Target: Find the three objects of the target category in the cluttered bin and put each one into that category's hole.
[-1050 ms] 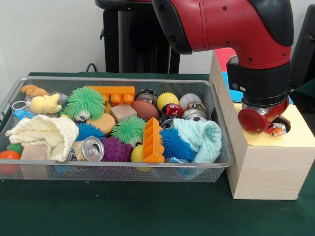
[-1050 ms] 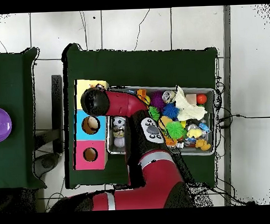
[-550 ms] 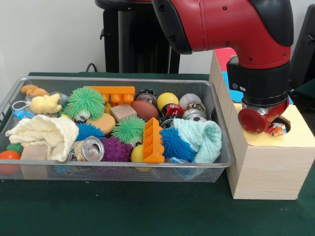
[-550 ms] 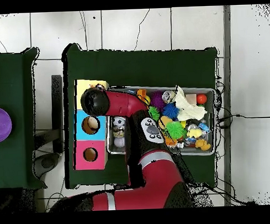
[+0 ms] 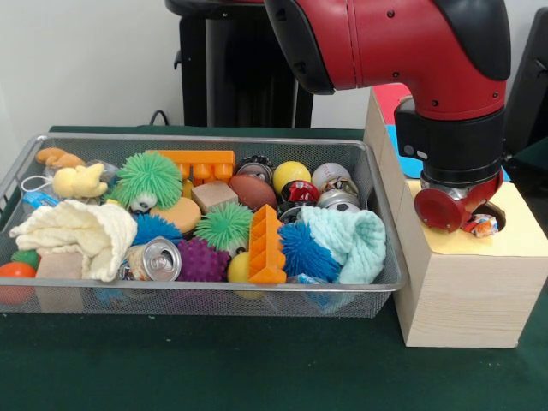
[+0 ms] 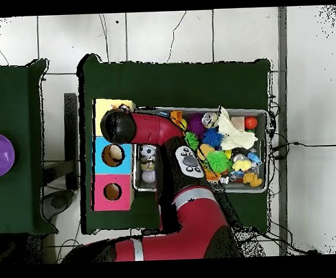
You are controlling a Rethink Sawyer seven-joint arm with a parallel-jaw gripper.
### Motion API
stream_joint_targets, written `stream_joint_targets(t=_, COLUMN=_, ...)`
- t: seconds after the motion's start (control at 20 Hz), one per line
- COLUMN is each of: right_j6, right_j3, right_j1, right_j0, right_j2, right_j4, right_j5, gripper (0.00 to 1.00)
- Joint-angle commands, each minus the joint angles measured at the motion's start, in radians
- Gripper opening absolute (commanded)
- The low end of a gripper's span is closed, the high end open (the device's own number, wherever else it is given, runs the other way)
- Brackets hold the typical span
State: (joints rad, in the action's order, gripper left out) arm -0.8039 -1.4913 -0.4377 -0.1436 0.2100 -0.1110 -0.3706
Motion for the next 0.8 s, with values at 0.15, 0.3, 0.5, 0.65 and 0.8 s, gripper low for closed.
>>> stream_joint_targets(t=0.15, right_j6=-0.175, right_j3=-0.024, right_j1=0.05, right_j0=-0.029, right_j2=-0.008, right_j4=0.039, right_j5=-0.023, gripper=0.0)
stream_joint_targets(t=0.3, right_j6=-0.174, right_j3=-0.025, right_j1=0.048, right_j0=-0.028, right_j2=-0.009, right_j4=0.04, right_j5=-0.024, gripper=0.0)
stream_joint_targets(t=0.5, right_j6=-0.173, right_j3=-0.027, right_j1=0.047, right_j0=-0.03, right_j2=-0.007, right_j4=0.04, right_j5=-0.024, gripper=0.0)
stream_joint_targets(t=0.65, right_j6=-0.173, right_j3=-0.031, right_j1=0.044, right_j0=-0.032, right_j2=-0.005, right_j4=0.04, right_j5=-0.024, gripper=0.0)
stream_joint_targets(t=0.8, right_j6=-0.172, right_j3=-0.031, right_j1=0.047, right_j0=-0.033, right_j2=-0.004, right_j4=0.041, right_j5=-0.019, gripper=0.0)
